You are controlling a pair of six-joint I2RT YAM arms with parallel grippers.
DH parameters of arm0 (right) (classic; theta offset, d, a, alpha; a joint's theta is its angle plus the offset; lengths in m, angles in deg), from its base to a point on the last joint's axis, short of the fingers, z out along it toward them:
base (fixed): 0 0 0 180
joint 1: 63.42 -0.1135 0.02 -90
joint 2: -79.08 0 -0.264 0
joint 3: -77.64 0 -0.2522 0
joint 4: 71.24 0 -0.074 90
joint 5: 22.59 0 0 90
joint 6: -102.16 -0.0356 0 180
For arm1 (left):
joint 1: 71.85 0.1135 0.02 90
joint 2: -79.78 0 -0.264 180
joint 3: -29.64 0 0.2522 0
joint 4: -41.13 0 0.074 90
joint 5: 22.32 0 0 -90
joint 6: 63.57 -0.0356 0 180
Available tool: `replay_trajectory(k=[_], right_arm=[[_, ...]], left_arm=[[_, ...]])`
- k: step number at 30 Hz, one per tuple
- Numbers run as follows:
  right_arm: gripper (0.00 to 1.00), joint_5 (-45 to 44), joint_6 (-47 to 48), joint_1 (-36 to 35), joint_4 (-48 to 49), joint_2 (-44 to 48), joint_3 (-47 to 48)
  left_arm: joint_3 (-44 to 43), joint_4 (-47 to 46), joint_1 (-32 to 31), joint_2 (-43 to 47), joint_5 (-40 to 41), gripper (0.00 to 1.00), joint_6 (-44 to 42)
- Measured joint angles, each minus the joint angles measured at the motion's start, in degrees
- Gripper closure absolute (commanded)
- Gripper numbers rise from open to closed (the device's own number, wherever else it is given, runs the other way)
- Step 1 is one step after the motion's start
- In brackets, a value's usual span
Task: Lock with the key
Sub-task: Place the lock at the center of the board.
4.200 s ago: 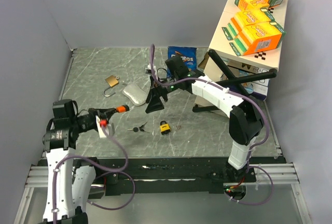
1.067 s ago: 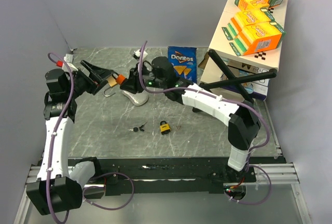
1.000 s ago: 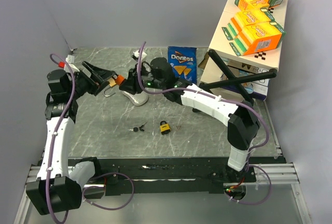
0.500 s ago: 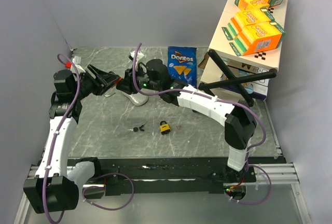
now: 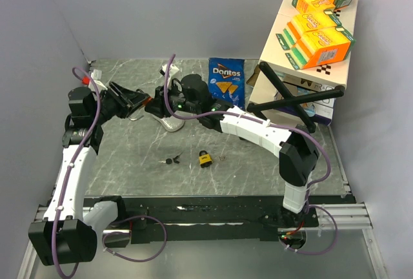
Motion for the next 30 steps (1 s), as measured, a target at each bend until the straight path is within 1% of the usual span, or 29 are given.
replay_trajectory(k=[1, 3, 4, 6, 7, 9, 13, 17, 24, 30], right_arm=[[0.30, 0.02, 0.00, 0.02, -0.13, 0.00, 0.00], [0.18, 0.70, 0.35, 0.00, -0.17, 0.00, 0.00], [0.09, 1.11, 0.79, 0.04, 0.07, 0.00, -0.02], [0.02, 2.32, 1.92, 0.37, 0.79, 0.37, -0.85], [0.00, 3.04, 2.84, 0.44, 0.85, 0.85, -1.90], [0.00, 4.22, 4.94, 0.96, 0.55, 2.08, -4.46], [0.00, 6.05, 10.80, 1.77, -2.99, 5.62, -10.45], [0.00, 7.78, 15.37, 2.91, -6.21, 9.11, -15.28], [0.00, 9.05, 20.33, 4.48, -8.98, 15.67, -22.27], [0.00, 9.03, 22.93, 4.55, -9.29, 18.62, -24.17]], left_arm=[[0.00, 0.26, 0.00, -0.09, 0.11, 0.99, -0.15], [-0.09, 2.43, -0.11, -0.59, 0.94, 0.99, -1.75], [-0.17, 3.91, -0.11, -1.09, 1.14, 0.99, -2.56], [-0.72, 8.55, -0.11, -3.21, 2.32, 0.99, -4.90], [-0.72, 10.03, -0.11, -4.17, 2.73, 0.99, -5.86], [-0.72, 13.73, -0.11, -6.23, 3.67, 0.99, -7.89], [-1.01, 21.33, -0.55, -10.91, 6.58, 0.99, -13.86], [-2.36, 26.88, -2.03, -15.96, 10.01, 0.99, -20.15], [-2.56, 30.62, -7.65, -20.02, 15.43, 0.99, -26.95], [-1.44, 32.00, -11.87, -23.56, 18.47, 0.99, -30.53]])
